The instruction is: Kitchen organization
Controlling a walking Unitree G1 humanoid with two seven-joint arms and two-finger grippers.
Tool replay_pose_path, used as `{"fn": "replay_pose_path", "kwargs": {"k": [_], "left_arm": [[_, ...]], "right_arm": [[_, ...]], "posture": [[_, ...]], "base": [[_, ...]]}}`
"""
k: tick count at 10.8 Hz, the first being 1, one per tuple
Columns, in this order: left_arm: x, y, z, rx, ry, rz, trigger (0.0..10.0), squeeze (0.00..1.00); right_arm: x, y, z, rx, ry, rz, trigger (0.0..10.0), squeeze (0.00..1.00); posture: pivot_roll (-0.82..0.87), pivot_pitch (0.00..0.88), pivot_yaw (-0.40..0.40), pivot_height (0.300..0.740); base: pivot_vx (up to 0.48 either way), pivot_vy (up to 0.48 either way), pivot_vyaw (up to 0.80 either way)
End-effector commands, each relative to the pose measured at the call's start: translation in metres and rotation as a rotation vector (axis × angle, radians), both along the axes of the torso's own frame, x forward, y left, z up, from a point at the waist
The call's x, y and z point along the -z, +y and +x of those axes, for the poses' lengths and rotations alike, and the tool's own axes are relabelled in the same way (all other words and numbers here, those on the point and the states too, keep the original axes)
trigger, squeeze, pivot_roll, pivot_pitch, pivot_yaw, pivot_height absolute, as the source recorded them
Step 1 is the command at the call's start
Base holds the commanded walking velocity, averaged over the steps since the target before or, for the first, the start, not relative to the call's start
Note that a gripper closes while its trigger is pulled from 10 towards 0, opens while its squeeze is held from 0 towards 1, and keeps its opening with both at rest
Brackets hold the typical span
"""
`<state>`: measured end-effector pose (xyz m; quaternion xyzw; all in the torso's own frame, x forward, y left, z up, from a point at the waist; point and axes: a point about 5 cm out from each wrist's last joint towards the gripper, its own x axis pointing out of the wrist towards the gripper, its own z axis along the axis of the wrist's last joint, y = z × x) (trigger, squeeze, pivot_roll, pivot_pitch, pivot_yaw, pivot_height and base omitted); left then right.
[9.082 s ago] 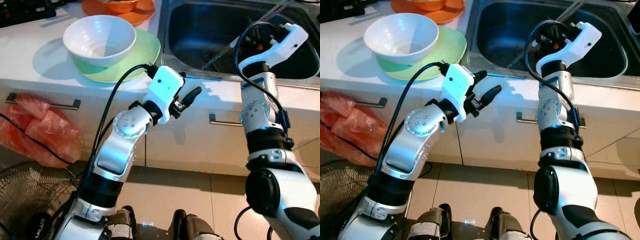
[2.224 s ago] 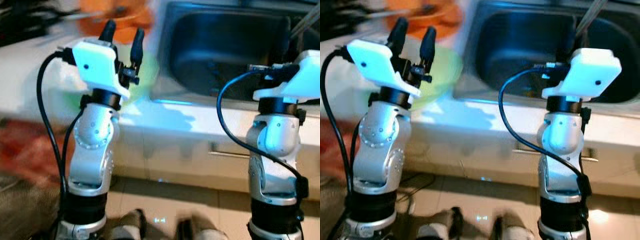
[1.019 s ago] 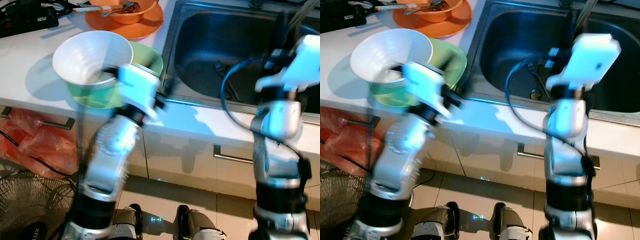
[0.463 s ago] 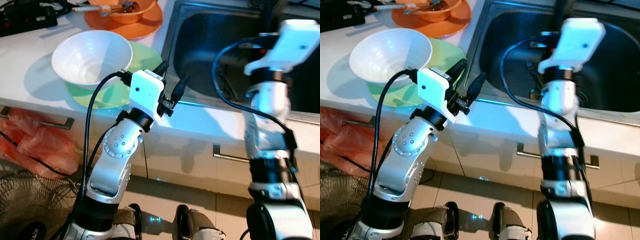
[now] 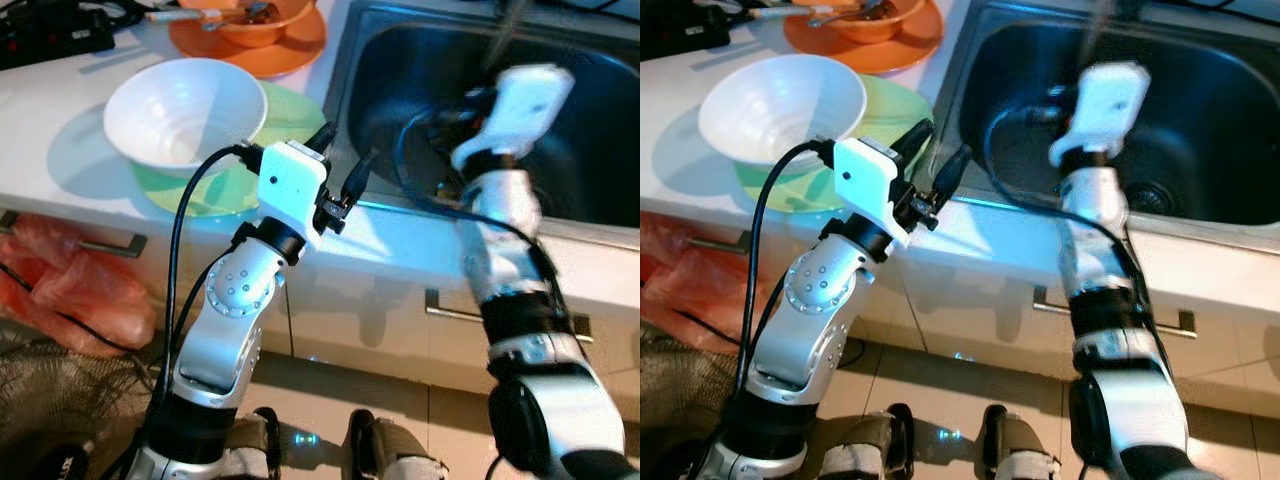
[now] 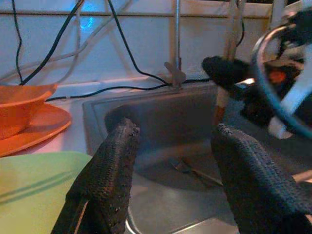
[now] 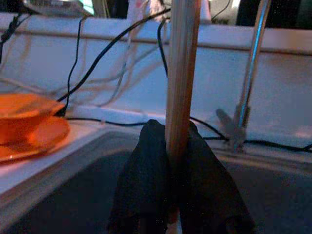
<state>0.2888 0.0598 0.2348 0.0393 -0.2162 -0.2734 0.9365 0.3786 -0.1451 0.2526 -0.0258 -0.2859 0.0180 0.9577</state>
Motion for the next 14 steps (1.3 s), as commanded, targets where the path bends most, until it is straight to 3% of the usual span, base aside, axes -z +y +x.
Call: {"fn": "replay_pose_path", "kwargs": {"k": [1,7,10,14], "left_arm": [[0.003,-0.003,-0.003,0.016,0.007,0.017,10.0,0.0],[0.004,-0.006,-0.005,0.031,0.012,0.016,10.0,0.0],[0.006,-0.008,-0.007,0.045,0.028,0.015,10.0,0.0],[0.009,-0.011,-0.006,0.063,0.047,0.02,10.0,0.0]], "right_arm": [[0.014,0.002,0.002,-0.021,0.042,0.004,10.0,0.0],[0.042,-0.005,0.017,-0.008,0.219,-0.009,10.0,0.0],[0.013,-0.027,0.03,0.062,0.267,0.005,10.0,0.0],[0.024,-0.031,0.035,0.054,0.411,-0.006,10.0,0.0]], "posture": [[0.15,0.239,-0.042,0.74],[0.16,0.209,-0.043,0.74],[0.15,0.219,-0.045,0.74],[0.13,0.237,-0.051,0.74]], "base": [[0.0,0.0,0.0],[0.0,0.0,0.0],[0.0,0.0,0.0],[0.0,0.0,0.0]]}}
